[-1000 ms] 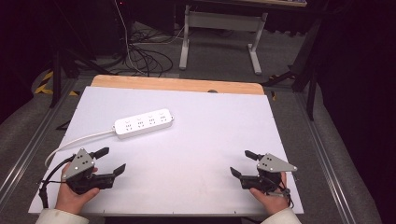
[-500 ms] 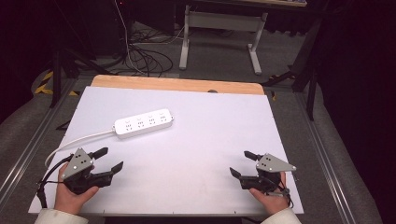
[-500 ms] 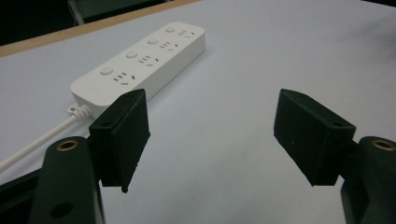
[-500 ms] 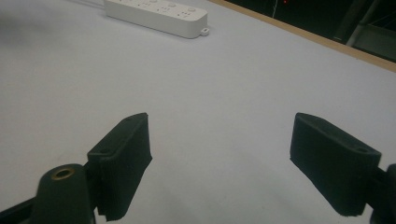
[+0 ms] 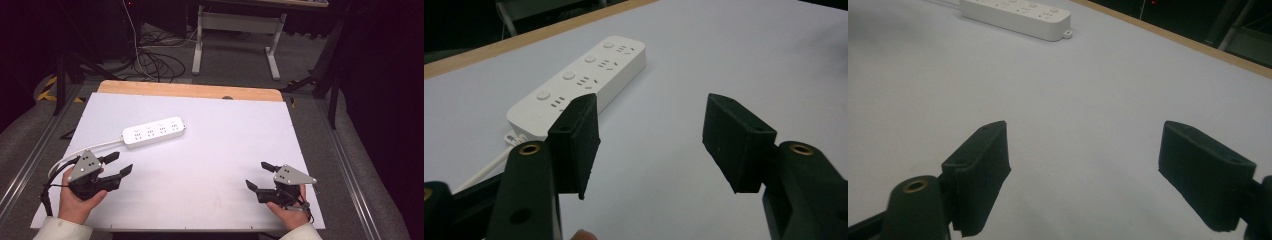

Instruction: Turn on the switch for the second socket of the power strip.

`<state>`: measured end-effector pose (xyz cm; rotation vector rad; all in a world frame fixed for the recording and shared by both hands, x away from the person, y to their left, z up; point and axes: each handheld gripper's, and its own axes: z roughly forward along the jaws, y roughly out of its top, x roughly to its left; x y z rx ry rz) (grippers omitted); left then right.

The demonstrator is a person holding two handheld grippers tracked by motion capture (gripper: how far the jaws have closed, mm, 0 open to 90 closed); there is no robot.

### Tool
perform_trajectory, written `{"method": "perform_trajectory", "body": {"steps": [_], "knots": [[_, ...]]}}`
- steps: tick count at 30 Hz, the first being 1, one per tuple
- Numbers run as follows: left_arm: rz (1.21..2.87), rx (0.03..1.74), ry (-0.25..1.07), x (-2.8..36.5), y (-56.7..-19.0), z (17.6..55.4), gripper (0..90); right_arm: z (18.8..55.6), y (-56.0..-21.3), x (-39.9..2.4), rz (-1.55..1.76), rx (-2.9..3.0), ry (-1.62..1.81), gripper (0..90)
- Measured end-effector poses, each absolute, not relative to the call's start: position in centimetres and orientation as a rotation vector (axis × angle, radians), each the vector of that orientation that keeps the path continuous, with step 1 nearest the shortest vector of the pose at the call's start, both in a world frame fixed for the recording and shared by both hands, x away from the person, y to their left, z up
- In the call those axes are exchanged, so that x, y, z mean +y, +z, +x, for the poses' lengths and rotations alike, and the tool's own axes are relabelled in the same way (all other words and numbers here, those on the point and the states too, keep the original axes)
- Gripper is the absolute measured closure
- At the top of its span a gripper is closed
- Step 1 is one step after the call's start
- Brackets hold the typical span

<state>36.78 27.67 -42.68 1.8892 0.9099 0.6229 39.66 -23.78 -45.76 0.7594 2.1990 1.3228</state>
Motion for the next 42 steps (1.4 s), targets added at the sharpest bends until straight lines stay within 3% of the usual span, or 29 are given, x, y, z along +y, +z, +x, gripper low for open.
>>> {"method": "perform_trajectory", "body": {"steps": [29, 35, 38, 39, 40, 42], "knots": [[1.918, 0.919, 0.568, 25.6, -38.5, 41.0, 44.0, 39.7, -45.9, -23.8, 0.759, 2.208, 1.313, 20.7], [1.951, 0.906, 0.606, 25.2, -38.2, 41.5, 45.0, 39.7, -45.9, -23.8, 0.763, 2.206, 1.313, 20.7], [1.953, 0.91, 0.578, 25.2, -38.3, 41.7, 53.4, 39.7, -45.9, -23.8, 0.765, 2.206, 1.318, 20.8], [1.958, 0.903, 0.567, 25.3, -38.3, 41.8, 60.2, 39.7, -45.9, -23.8, 0.765, 2.207, 1.317, 20.7], [1.964, 0.897, 0.556, 25.4, -38.3, 41.9, 60.2, 39.7, -45.9, -23.8, 0.765, 2.207, 1.317, 20.7], [1.965, 0.893, 0.512, 25.6, -38.4, 42.4, 72.7, 39.7, -45.8, -23.8, 0.763, 2.21, 1.313, 20.8]]}}
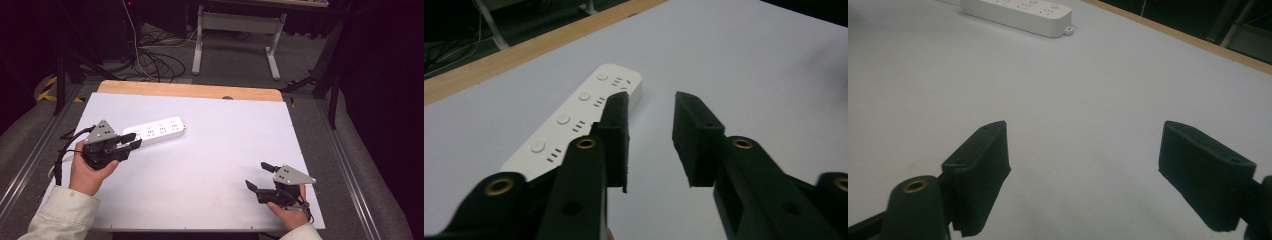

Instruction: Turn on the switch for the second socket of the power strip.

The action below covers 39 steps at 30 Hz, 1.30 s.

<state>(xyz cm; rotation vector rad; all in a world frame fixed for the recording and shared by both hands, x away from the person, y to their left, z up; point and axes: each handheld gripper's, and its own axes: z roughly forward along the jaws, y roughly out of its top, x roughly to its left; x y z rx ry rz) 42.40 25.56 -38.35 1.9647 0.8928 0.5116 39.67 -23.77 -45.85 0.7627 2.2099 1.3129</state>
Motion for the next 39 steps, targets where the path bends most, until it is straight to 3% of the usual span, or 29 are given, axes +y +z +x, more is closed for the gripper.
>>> {"method": "perform_trajectory", "body": {"steps": [2, 3, 4, 39], "knots": [[1.963, 0.895, 0.486, 25.7, -38.4, 42.6, 81.8, 39.7, -45.9, -23.8, 0.762, 2.212, 1.316, 20.8], [1.958, 0.9, 0.478, 25.7, -38.4, 42.8, 81.8, 39.7, -45.9, -23.8, 0.762, 2.212, 1.316, 20.8], [1.957, 0.908, 0.474, 25.7, -38.4, 43.0, 89.2, 39.7, -45.9, -23.8, 0.764, 2.212, 1.316, 20.8], [1.868, 1.109, 0.487, 25.6, -42.6, 50.6, 89.8, 39.8, -45.9, -23.8, 0.764, 2.215, 1.318, 22.5]]}}
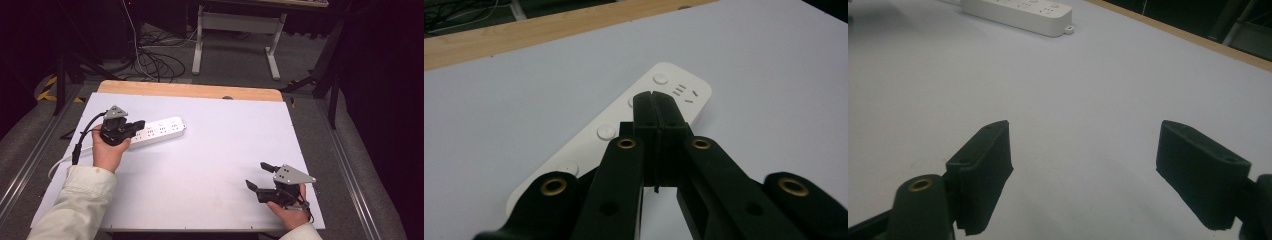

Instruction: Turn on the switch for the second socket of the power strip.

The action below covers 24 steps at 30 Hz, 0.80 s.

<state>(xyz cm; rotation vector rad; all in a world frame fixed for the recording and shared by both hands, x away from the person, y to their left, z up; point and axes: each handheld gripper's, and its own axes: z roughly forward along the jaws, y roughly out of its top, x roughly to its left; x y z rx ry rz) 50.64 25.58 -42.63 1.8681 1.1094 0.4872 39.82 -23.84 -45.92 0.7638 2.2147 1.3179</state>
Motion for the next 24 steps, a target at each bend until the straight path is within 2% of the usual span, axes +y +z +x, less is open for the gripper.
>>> {"method": "perform_trajectory", "body": {"steps": [14, 24], "knots": [[1.909, 1.095, 0.548, 25.1, -44.9, 52.9, 89.8, 39.9, -46.0, -23.8, 0.764, 2.221, 1.318, 22.9], [1.895, 1.13, 0.497, 25.0, -45.7, 53.8, 89.8, 39.9, -46.1, -23.8, 0.764, 2.225, 1.311, 23.0]]}}
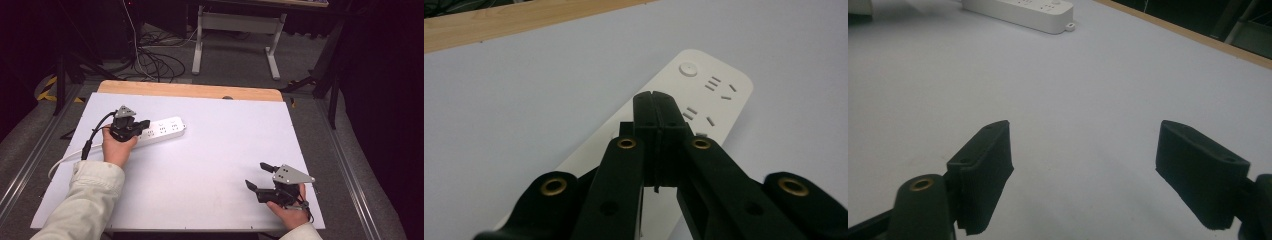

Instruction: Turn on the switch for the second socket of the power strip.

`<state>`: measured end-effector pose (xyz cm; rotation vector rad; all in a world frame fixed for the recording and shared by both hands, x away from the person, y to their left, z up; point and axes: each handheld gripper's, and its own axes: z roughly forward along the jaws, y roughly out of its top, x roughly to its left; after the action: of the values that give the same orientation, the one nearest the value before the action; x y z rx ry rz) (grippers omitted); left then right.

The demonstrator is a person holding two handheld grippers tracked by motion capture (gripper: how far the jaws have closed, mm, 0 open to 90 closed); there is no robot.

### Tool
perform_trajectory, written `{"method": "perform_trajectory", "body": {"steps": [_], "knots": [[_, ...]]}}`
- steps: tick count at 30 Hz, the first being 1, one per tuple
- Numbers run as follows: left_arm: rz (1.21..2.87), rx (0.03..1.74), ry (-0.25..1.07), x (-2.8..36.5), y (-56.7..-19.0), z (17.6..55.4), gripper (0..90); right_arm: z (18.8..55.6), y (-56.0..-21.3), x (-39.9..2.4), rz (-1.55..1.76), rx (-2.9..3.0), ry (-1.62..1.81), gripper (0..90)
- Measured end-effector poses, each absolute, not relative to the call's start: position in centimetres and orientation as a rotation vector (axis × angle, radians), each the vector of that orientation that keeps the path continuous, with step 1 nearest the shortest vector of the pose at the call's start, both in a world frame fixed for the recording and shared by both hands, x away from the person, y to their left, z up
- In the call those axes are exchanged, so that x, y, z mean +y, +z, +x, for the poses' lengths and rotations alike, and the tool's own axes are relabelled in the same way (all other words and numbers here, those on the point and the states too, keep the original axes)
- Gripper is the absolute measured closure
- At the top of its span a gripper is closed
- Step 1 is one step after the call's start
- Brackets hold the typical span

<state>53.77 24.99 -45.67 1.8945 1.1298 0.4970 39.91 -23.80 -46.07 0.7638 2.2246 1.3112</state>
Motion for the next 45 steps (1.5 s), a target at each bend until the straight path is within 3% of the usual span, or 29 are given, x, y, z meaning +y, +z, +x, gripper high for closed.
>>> {"method": "perform_trajectory", "body": {"steps": [45], "knots": [[1.946, 1.178, 0.583, 24.3, -47.1, 55.1, 89.9, 40.0, -46.2, -23.8, 0.762, 2.229, 1.307, 23.0]]}}
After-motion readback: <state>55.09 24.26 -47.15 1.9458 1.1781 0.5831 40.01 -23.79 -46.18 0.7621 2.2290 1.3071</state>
